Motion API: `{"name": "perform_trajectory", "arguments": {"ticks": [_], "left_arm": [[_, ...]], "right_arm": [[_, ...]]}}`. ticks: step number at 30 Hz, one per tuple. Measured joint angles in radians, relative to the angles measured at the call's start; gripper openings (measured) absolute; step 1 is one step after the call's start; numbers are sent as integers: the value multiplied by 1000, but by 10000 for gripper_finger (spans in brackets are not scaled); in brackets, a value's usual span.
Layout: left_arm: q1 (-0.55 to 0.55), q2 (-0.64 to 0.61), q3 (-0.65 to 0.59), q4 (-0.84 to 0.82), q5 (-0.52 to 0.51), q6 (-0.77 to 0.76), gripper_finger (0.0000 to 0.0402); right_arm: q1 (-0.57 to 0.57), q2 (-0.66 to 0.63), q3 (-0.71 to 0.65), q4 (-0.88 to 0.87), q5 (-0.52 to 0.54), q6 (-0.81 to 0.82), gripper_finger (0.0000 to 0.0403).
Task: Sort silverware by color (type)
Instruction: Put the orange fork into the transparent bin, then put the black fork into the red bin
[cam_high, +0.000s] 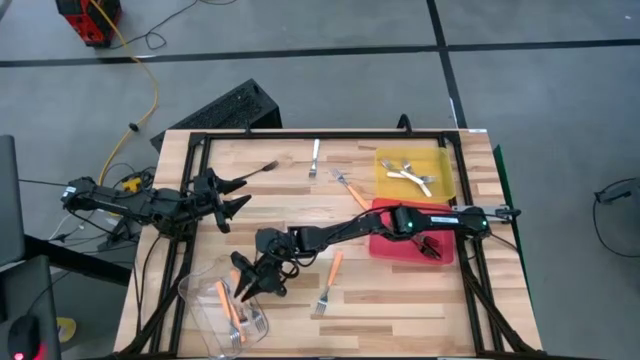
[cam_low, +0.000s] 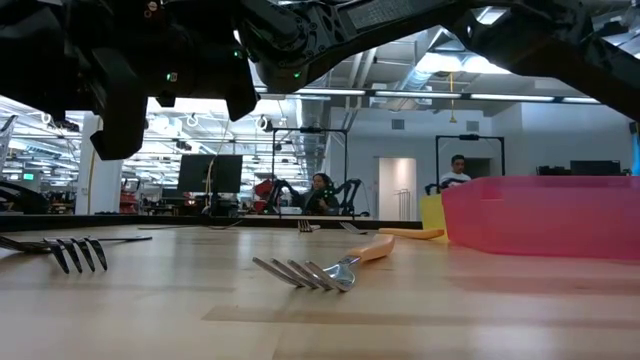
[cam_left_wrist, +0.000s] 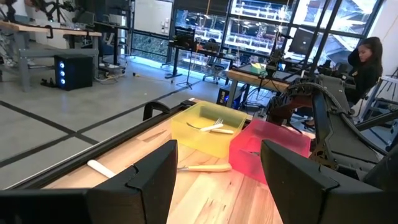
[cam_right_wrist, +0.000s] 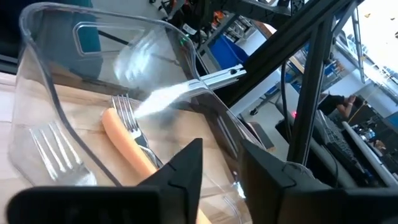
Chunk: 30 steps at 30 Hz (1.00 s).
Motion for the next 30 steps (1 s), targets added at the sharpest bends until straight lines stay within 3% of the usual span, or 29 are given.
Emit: {"name": "perform_trajectory", "arguments": {"ticks": [8,20,30], "left_arm": [[0,0,0,0,1,4,215],[0,0,0,-1,0,8,215],[0,0,0,-1,0,8,215]], "right_arm": [[1,0,0,6,33,0,174],[3,0,0,30,34,59,174],[2,0,0,119,33,257,173]]}}
